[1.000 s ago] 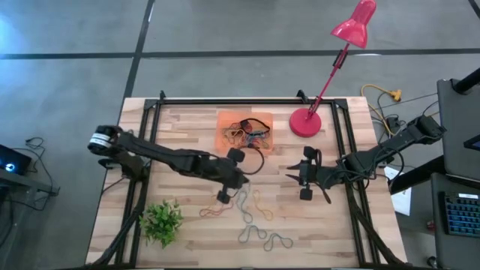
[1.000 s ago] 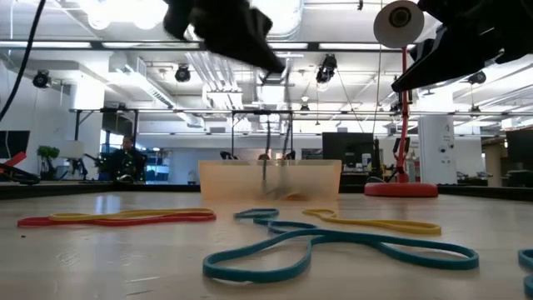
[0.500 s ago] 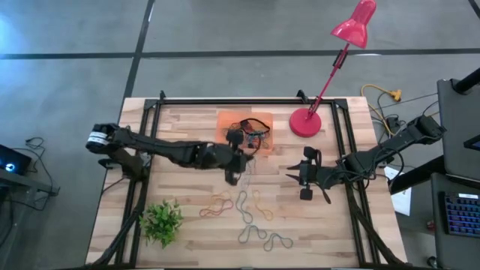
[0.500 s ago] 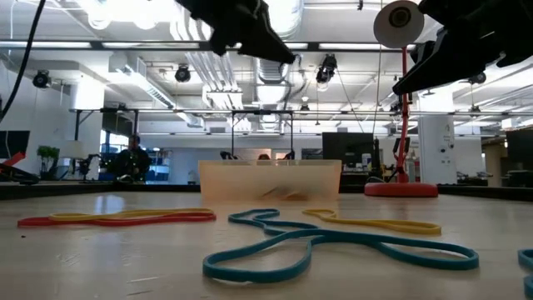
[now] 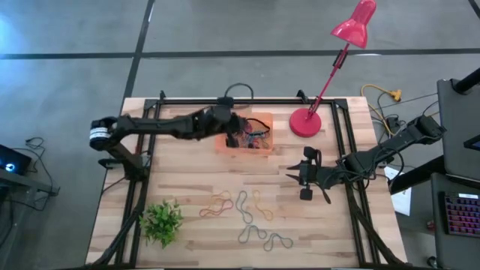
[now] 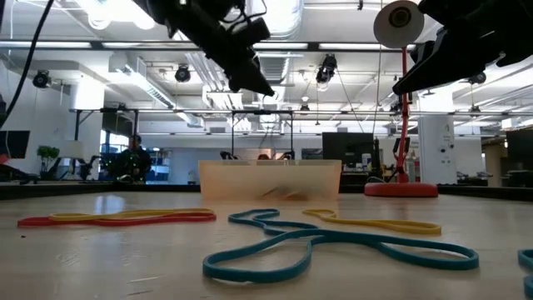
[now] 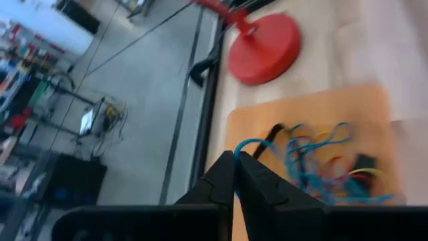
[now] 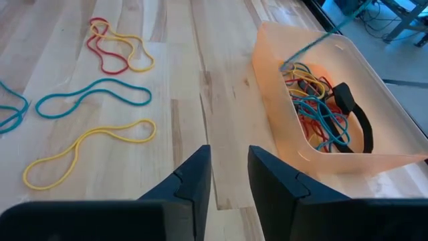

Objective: Pick and place rubber bands into bin
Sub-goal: Put the blue rubber band into the orange bin

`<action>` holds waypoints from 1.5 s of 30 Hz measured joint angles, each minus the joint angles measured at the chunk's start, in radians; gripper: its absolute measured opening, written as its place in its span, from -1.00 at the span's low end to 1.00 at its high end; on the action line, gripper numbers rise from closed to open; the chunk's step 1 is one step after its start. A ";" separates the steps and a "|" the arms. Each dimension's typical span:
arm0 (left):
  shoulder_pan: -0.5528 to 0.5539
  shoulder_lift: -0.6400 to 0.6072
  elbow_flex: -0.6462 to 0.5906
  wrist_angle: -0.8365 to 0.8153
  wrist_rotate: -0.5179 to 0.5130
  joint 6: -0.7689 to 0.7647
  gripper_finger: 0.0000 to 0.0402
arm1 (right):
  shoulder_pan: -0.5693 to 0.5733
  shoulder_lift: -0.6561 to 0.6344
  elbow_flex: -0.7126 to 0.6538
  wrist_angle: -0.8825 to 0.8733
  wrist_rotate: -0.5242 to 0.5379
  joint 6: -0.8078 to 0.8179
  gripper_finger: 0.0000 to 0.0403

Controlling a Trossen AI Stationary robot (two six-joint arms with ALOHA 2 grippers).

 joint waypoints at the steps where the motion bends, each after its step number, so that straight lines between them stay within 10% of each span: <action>1: 0.019 0.000 0.000 0.000 0.016 0.000 -1.00 | 0.000 0.000 0.000 0.000 0.000 0.000 -0.57; 11: 0.089 0.001 -0.038 0.003 0.106 -0.026 -0.98 | 0.000 0.000 -0.002 0.000 0.000 0.000 -0.61; 25: 0.074 0.002 -0.093 -0.036 0.136 -0.124 -0.29 | 0.000 0.000 -0.005 0.008 0.000 0.000 -0.62; 33: -0.011 0.001 -0.099 -0.298 0.332 -0.175 -0.25 | 0.000 0.000 -0.018 0.008 0.002 0.000 -0.62; 45: -0.233 0.002 -0.150 -0.340 0.351 -0.192 -0.25 | -0.001 0.000 -0.031 0.020 0.009 -0.003 -0.65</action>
